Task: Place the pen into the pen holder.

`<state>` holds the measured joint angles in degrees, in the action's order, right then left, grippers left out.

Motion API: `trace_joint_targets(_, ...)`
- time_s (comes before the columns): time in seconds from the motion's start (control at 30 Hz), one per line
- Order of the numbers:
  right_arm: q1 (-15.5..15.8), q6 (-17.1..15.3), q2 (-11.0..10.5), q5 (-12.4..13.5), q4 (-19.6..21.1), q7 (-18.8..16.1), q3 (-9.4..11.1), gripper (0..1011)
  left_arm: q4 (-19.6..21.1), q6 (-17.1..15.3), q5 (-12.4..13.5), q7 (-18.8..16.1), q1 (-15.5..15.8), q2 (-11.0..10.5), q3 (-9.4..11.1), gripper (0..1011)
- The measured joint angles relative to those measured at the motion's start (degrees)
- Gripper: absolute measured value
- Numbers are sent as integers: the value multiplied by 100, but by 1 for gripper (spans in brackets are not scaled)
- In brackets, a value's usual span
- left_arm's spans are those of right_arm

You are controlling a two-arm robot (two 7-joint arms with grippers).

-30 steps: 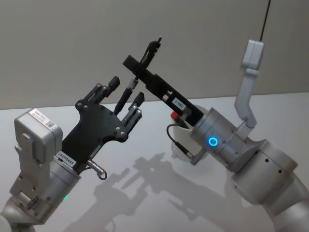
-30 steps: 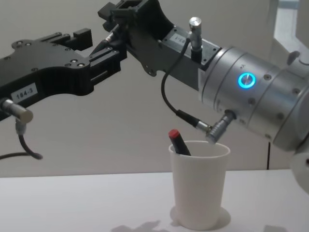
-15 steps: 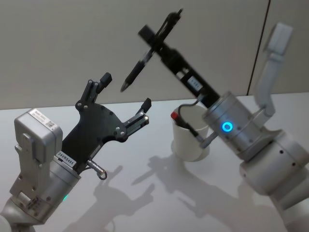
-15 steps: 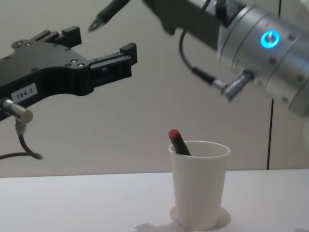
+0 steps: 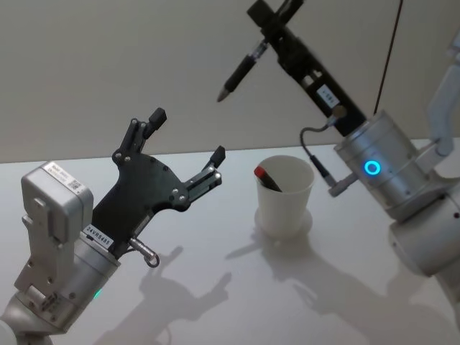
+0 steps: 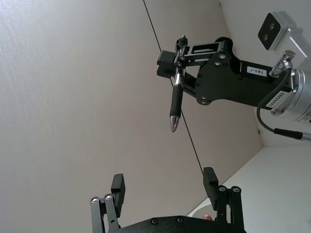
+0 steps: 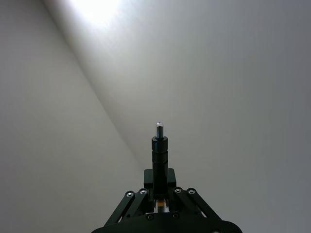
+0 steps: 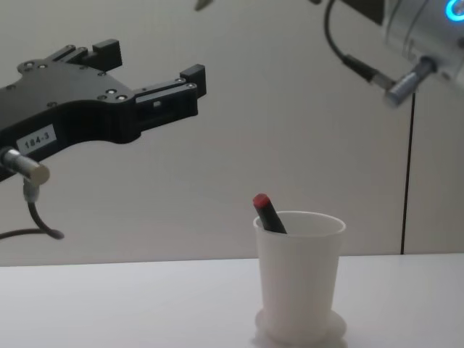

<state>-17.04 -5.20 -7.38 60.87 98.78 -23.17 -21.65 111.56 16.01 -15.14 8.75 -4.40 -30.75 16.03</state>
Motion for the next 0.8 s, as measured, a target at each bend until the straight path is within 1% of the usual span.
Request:
trace_joint_targets(0.03, 10, 40, -41, -88, 40, 52, 20, 130, 0, 0, 0, 0, 0, 0, 0, 1001)
trace_joint_targets(0.07, 10, 40, -41, -88, 40, 52, 20, 130, 0, 0, 0, 0, 0, 0, 0, 1001)
trace_joint_targets(0.1, 22, 77, -91, -180, 86, 107, 41, 130, 0, 0, 0, 0, 0, 0, 0, 1001)
trace_joint_targets(0.17, 35, 112, -134, -272, 124, 161, 59, 130, 0, 0, 0, 0, 0, 0, 0, 1001)
trace_joint_targets(0.23, 61, 187, -218, -496, 190, 287, 90, 130, 0, 0, 0, 0, 0, 0, 0, 1001)
trace_joint_targets(0.33, 87, 231, -295, -655, 239, 386, 115, 130, 0, 0, 0, 0, 0, 0, 0, 1001)
trace_joint_targets(0.37, 106, 264, -342, -781, 266, 461, 128, 131, 0, 0, 0, 0, 0, 0, 0, 1001)
trace_joint_targets(0.47, 131, 300, -405, -950, 309, 566, 151, 130, 0, 0, 0, 0, 0, 0, 0, 1001)
trace_joint_targets(0.5, 149, 325, -446, -1078, 333, 645, 164, 130, 0, 0, 0, 0, 0, 0, 0, 1001)
trace_joint_targets(0.57, 168, 348, -491, -1189, 355, 719, 178, 130, 0, 0, 0, 0, 0, 0, 0, 1001)
trace_joint_targets(0.7, 218, 412, -604, -1546, 399, 961, 214, 131, 0, 0, 0, 0, 0, 0, 0, 1001)
trace_joint_targets(0.77, 233, 434, -636, -1678, 410, 1051, 222, 131, 0, 0, 0, 0, 0, 0, 0, 1001)
trace_joint_targets(0.8, 249, 453, -669, -1793, 416, 1131, 234, 130, 0, 0, 0, 0, 0, 0, 0, 1001)
